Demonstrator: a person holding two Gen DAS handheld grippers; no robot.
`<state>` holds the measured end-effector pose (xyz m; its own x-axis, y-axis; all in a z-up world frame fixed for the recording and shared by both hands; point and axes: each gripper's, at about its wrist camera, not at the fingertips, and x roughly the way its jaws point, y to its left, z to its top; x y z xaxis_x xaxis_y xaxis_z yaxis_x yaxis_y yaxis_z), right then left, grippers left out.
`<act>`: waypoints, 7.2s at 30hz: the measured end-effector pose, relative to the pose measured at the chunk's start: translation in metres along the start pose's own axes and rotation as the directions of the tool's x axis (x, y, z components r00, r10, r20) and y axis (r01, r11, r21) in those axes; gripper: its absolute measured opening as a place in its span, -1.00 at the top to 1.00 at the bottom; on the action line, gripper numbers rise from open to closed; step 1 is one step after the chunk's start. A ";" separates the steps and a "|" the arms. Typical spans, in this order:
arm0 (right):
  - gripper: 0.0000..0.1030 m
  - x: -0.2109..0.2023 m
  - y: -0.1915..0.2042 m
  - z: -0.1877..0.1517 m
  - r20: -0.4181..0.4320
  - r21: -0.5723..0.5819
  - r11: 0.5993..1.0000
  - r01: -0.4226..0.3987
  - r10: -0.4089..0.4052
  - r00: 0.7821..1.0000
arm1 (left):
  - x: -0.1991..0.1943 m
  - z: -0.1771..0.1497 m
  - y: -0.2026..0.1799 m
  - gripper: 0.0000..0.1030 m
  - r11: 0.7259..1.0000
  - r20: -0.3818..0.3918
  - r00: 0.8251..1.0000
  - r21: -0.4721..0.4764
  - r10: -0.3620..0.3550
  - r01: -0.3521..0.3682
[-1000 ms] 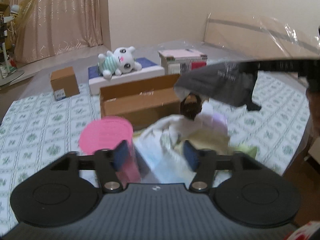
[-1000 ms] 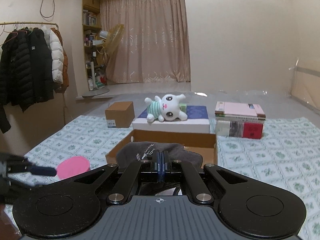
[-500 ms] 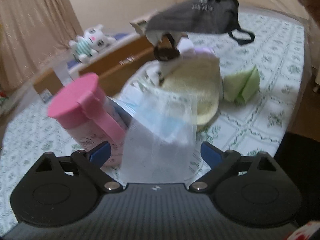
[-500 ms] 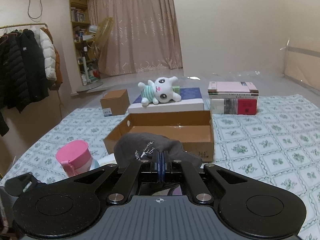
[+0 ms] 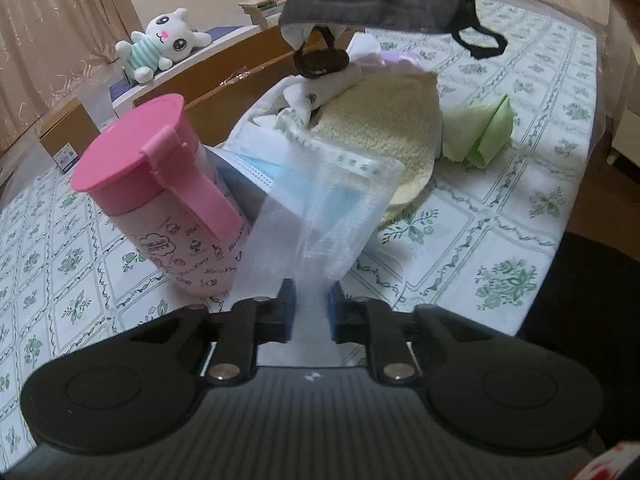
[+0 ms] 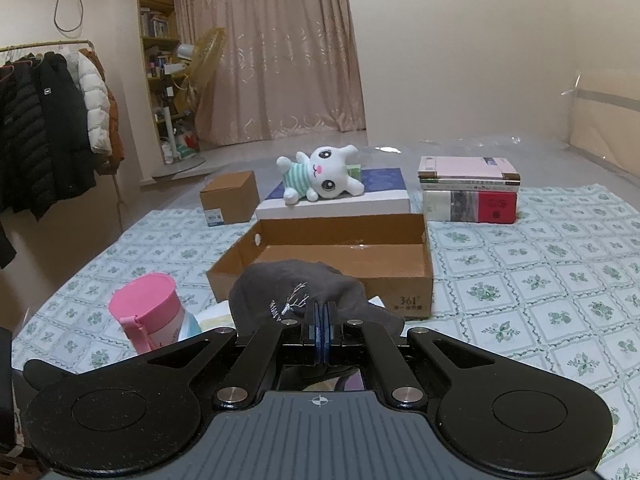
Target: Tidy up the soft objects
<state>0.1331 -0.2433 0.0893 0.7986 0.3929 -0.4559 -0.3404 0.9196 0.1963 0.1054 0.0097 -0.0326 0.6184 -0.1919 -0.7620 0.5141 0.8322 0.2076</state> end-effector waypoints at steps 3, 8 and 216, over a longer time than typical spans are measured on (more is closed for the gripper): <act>0.97 -0.003 0.003 0.003 0.009 -0.006 1.000 -0.001 0.001 1.000 | -0.015 0.003 0.001 0.92 1.000 0.016 1.000 -0.010 -0.010 0.010; 0.97 -0.010 0.003 0.011 0.035 -0.009 1.000 -0.001 0.001 0.999 | -0.046 0.018 0.010 0.96 0.996 0.091 0.995 -0.079 -0.028 0.035; 0.92 0.011 -0.036 0.062 0.092 0.015 0.998 0.063 -0.064 0.994 | -0.088 0.241 0.124 0.81 0.932 0.376 0.922 -0.358 0.095 0.050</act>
<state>0.1847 -0.2721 0.1308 0.8609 0.3313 -0.3862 -0.2818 0.9424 0.1801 0.2575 0.0040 0.2084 0.8422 -0.2934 -0.4524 0.2975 0.9526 -0.0640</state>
